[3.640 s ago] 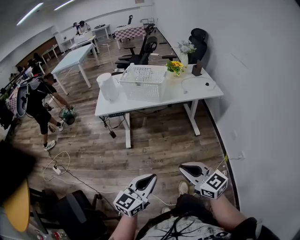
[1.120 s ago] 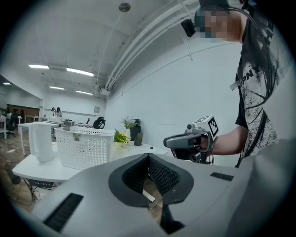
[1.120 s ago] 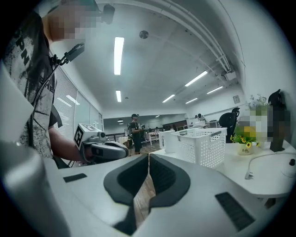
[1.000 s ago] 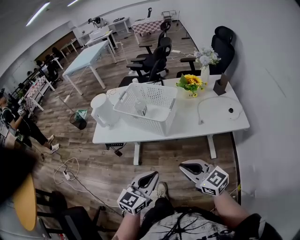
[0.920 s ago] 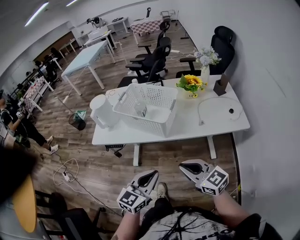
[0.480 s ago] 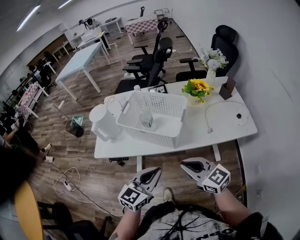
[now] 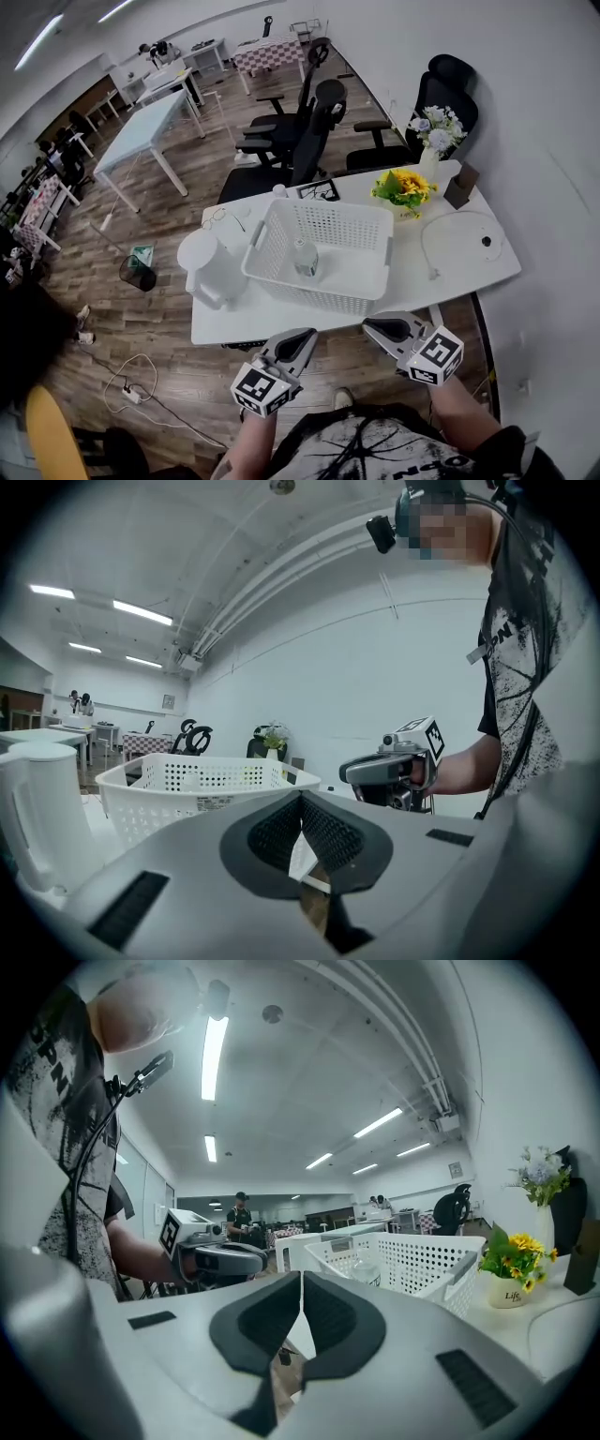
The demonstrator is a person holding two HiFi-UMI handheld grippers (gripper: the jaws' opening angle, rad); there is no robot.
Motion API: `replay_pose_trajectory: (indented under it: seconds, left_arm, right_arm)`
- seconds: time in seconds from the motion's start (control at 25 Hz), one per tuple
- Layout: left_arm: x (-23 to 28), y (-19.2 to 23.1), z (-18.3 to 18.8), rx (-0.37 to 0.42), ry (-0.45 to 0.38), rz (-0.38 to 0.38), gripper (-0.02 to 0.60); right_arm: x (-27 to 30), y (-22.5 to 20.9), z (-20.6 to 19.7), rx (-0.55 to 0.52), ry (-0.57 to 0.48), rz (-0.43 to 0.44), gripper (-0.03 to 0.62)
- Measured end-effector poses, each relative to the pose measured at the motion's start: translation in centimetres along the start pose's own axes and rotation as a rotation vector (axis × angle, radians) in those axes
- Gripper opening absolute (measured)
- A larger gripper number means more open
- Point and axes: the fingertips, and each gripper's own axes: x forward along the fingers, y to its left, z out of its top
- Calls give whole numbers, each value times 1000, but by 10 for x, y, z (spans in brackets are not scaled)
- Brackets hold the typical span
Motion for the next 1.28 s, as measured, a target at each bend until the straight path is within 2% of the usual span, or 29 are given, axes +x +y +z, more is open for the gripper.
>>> replay_pose_trajectory:
  seconds: [0.24, 0.64, 1.0, 1.28]
  left_arm:
    - [5, 31, 0, 12, -17, -39, 11]
    - [14, 55, 20, 38, -44, -67, 11]
    - [27, 109, 61, 114, -33, 5, 11]
    - [58, 147, 64, 209, 76, 57, 12]
  right_arm:
    - [20, -9, 1, -4, 8, -39, 25]
    - [21, -16, 18, -19, 3, -45, 25]
    - [12, -36, 41, -26, -14, -1, 25]
    - [4, -60, 52, -38, -10, 13, 25]
